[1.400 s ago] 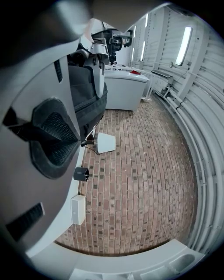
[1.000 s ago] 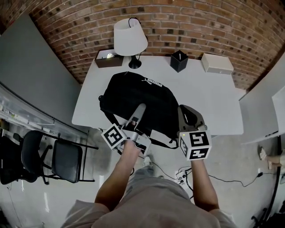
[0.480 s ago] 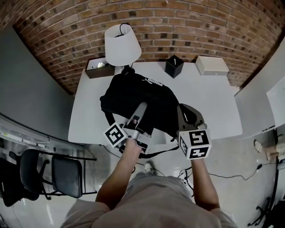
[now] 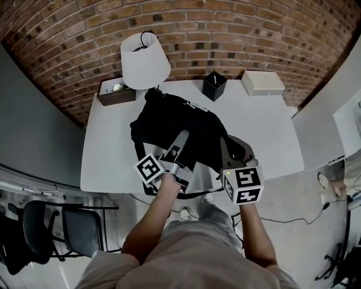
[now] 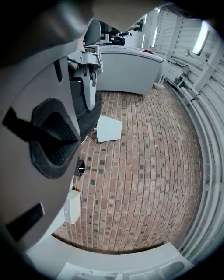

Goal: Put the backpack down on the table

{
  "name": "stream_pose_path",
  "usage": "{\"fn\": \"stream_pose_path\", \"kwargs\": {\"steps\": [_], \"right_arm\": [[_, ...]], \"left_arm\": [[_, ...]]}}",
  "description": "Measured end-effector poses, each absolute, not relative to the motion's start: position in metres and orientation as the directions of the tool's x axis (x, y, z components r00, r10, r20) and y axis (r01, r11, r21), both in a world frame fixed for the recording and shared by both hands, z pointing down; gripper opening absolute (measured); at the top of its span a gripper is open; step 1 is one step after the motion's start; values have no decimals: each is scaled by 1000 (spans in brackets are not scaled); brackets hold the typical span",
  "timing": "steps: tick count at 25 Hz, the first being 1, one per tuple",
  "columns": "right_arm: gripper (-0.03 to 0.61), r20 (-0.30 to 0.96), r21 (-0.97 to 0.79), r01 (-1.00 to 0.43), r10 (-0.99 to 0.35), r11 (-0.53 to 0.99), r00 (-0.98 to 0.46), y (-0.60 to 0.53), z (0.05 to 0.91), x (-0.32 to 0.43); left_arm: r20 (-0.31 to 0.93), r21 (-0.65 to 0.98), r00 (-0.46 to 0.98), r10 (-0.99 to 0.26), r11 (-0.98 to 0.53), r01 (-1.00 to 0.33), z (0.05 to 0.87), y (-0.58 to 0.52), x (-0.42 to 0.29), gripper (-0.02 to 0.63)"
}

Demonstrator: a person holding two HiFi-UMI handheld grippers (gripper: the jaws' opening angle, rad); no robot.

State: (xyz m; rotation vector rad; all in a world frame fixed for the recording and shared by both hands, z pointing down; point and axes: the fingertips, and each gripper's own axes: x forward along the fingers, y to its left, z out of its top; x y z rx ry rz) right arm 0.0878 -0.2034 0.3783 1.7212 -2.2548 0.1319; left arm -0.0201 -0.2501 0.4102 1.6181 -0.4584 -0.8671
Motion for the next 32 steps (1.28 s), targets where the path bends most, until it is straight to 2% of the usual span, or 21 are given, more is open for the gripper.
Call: {"fn": "stream_pose_path", "kwargs": {"steps": [15, 32], "right_arm": [[0, 337, 86, -929, -888, 360, -313, -270, 403, 105], [0, 386, 63, -900, -842, 432, -377, -304, 429, 91]], "left_arm": [[-228, 974, 622, -749, -184, 134, 455, -304, 4, 109], [-172, 985, 613, -771, -127, 118, 493, -335, 7, 109]]}}
